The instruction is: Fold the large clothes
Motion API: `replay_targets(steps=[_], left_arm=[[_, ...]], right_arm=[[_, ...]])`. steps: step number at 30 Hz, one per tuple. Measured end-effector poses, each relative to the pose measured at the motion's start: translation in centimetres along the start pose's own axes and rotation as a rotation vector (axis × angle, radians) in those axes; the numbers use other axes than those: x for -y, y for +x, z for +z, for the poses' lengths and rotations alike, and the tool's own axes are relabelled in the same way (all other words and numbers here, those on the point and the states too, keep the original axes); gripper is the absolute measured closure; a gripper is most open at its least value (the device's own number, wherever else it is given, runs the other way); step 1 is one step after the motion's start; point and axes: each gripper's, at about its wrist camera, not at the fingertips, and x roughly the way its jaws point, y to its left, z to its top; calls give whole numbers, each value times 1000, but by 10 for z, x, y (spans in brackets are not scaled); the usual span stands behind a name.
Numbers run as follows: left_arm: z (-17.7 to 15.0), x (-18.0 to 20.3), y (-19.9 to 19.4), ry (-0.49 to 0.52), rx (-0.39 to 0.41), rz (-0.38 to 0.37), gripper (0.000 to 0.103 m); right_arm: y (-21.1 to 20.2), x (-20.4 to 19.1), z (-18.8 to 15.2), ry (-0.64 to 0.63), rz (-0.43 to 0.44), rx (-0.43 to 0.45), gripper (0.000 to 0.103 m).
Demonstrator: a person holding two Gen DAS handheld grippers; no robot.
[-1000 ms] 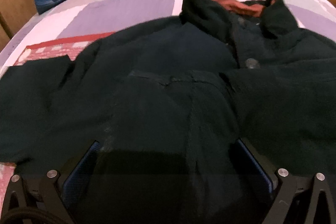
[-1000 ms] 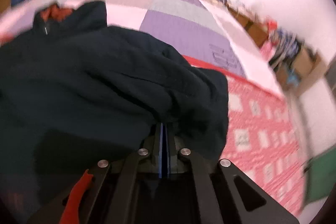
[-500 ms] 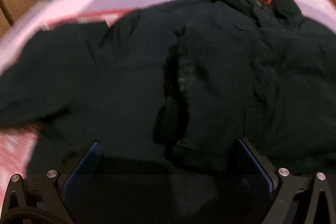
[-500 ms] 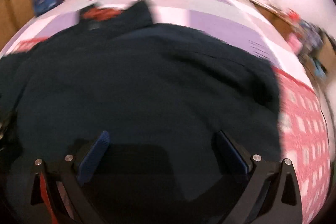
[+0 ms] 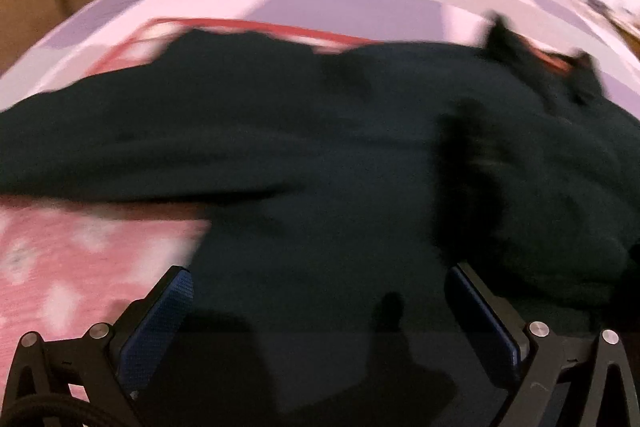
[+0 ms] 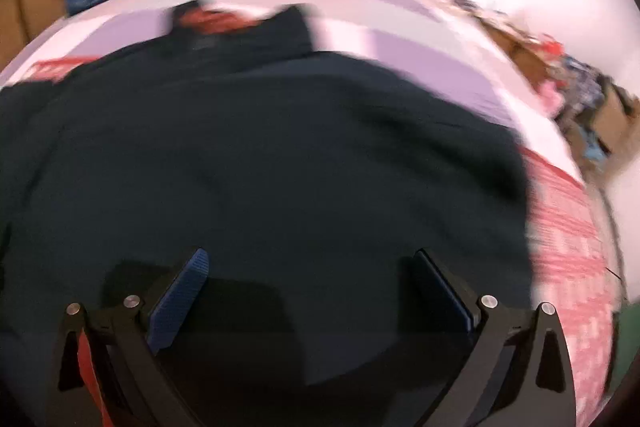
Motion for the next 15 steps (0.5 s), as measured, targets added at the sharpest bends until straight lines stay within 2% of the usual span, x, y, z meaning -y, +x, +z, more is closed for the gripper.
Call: replay_targets(steps=[2,4,5,7,9,10,12,15], left_arm=[[1,-44,-3,-64,0,61,0],[4,-89,-6,-129,4,122,0],[4,-114,-6,-167,4,154,0],[5,-162,-6,-246,4,204,0],[6,-211,-2,-349,-6,233,0],[6,-236,1,-401,-12,248,0],[8,-285,9,-491,-23,249,0],[9,-334,25,-590,-53,209,0]], right_arm=[[1,-31,10,-31,-6,21,0],[4,-46,8,-27,-39,36,0],[7,-44,6,-10,-38,51,0],[10,-31,-2,46,31,108,0],[12,-25,-4,76,68,108,0],[14,-27,-1,67,56,106,0],[16,-33,0,50,25,115,0],[13,-32,-3,46,8,121,0]])
